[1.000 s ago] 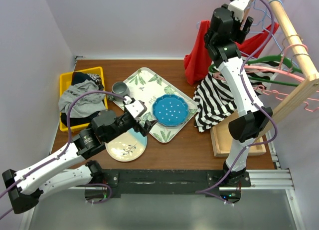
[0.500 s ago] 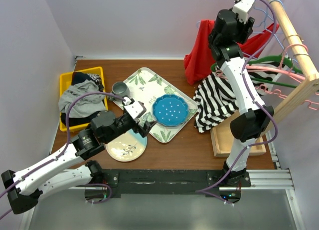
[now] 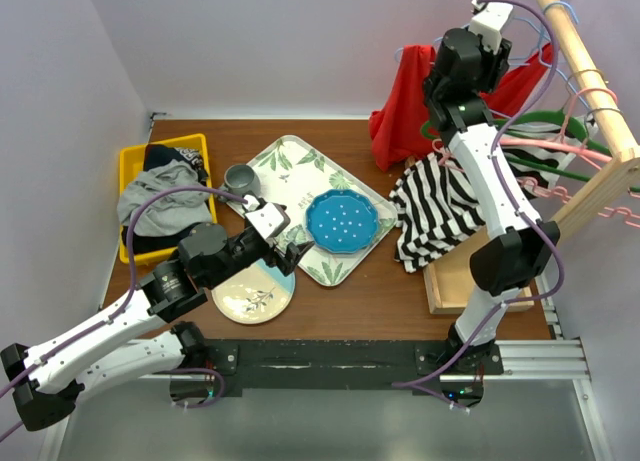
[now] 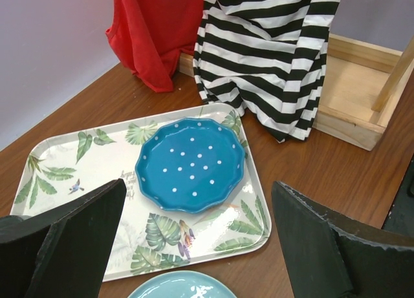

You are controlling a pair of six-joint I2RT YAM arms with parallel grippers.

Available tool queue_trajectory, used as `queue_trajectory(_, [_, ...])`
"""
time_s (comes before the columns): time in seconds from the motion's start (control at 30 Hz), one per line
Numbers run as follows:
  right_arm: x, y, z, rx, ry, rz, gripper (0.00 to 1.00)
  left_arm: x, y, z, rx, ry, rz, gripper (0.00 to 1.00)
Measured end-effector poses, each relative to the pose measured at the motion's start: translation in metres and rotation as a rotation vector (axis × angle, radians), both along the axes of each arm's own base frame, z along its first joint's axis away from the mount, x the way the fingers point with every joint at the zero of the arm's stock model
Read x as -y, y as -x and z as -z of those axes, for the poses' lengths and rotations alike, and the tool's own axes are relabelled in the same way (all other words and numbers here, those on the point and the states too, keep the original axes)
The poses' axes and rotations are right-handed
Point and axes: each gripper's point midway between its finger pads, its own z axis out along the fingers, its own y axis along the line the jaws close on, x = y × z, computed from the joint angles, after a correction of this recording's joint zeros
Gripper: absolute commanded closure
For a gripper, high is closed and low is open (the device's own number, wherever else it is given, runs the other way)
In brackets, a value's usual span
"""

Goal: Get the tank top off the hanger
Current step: Pick up the hanger from the clothesline.

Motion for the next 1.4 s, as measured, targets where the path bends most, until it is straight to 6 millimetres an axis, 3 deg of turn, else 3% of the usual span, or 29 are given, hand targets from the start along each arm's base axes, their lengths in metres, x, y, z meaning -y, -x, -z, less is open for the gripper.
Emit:
queue_trajectory(0.7, [-0.01,0.009,0.002,-0.012,-0.005,-0.186,0.67,0.0,0.0,-0.001,0.002,0.003,-0.001,0.0])
queue_trajectory(1.1, [-0.025,0.022,-0.022,0.084,-0.049,-0.35,0.71,0.0,0.0,-0.002,0.004,0.006,0.0,0.0])
queue_trajectory(1.4, [-0.04,0.02,-0.023,0.105,-0.096,-0.447,0.72,0.001,-0.001,-0.007,0.018,0.025,-0.003,0.0])
